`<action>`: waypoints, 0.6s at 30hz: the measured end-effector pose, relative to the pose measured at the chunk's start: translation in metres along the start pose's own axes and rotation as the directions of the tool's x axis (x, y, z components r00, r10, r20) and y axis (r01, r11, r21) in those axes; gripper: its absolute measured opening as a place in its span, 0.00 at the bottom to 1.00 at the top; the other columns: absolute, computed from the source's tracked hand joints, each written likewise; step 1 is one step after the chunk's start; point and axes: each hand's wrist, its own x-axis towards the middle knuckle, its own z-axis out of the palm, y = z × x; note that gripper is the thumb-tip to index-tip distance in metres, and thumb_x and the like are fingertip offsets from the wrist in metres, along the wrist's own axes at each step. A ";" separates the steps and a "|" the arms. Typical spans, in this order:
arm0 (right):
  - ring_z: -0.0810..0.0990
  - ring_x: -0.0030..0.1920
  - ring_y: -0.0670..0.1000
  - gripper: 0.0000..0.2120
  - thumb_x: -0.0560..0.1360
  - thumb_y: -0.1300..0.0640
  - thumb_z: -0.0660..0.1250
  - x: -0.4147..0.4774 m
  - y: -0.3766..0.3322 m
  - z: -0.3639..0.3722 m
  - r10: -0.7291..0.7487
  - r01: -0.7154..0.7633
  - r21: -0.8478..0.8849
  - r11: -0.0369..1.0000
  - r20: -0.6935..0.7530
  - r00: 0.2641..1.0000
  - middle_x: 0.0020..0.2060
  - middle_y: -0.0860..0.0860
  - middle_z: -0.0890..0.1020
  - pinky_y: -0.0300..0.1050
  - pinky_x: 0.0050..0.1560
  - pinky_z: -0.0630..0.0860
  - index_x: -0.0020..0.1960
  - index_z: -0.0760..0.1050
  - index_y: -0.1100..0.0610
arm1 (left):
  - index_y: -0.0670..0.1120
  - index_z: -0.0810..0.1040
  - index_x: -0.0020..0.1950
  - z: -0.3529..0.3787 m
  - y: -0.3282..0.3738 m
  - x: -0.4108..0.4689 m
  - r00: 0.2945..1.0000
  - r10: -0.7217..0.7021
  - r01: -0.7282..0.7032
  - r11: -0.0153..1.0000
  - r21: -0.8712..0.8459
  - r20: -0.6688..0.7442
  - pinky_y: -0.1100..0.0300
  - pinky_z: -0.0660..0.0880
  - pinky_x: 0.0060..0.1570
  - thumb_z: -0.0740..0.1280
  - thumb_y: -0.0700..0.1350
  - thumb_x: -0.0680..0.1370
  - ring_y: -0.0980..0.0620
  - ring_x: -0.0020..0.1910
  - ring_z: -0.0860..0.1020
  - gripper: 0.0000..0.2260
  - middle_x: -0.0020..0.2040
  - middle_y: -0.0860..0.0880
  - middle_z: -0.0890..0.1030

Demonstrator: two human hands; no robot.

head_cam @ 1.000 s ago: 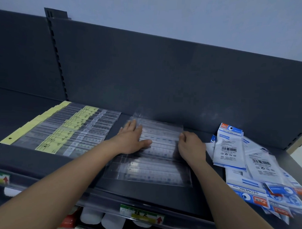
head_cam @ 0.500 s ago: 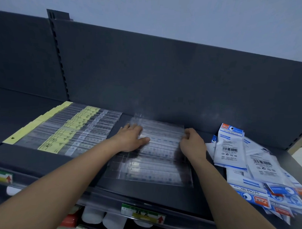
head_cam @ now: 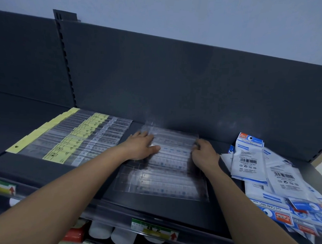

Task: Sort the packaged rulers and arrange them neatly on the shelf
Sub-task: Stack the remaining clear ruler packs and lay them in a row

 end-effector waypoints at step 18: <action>0.69 0.69 0.54 0.22 0.83 0.48 0.47 -0.006 0.004 0.005 -0.202 0.203 -0.225 0.953 0.025 0.979 0.66 0.53 0.74 0.54 0.69 0.64 0.60 0.75 0.58 | 0.49 0.61 0.76 0.000 0.001 0.004 0.992 0.128 -0.127 0.990 0.056 -0.021 0.45 0.43 0.74 0.50 0.60 0.82 0.55 0.77 0.51 0.26 0.79 0.53 0.55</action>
